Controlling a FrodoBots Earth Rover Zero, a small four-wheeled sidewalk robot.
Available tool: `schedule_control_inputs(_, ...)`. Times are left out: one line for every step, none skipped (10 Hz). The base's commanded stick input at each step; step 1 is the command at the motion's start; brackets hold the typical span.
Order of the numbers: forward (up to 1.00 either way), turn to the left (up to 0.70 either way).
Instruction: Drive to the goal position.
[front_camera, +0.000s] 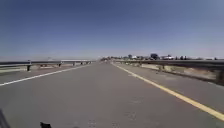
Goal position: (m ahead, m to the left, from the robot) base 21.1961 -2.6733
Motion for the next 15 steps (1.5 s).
schedule_control_inputs(1.0,0.0)
schedule_control_inputs(1.0,0.0)
schedule_control_inputs(1.0,0.0)
schedule_control_inputs(1.0,0.0)
schedule_control_inputs(1.0,0.0)
schedule_control_inputs(1.0,0.0)
schedule_control_inputs(1.0,0.0)
schedule_control_inputs(1.0,0.0)
schedule_control_inputs(1.0,0.0)
schedule_control_inputs(1.0,0.0)
schedule_control_inputs(1.0,0.0)
schedule_control_inputs(1.0,0.0)
schedule_control_inputs(1.0,0.0)
schedule_control_inputs(1.0,0.0)
schedule_control_inputs(1.0,0.0)
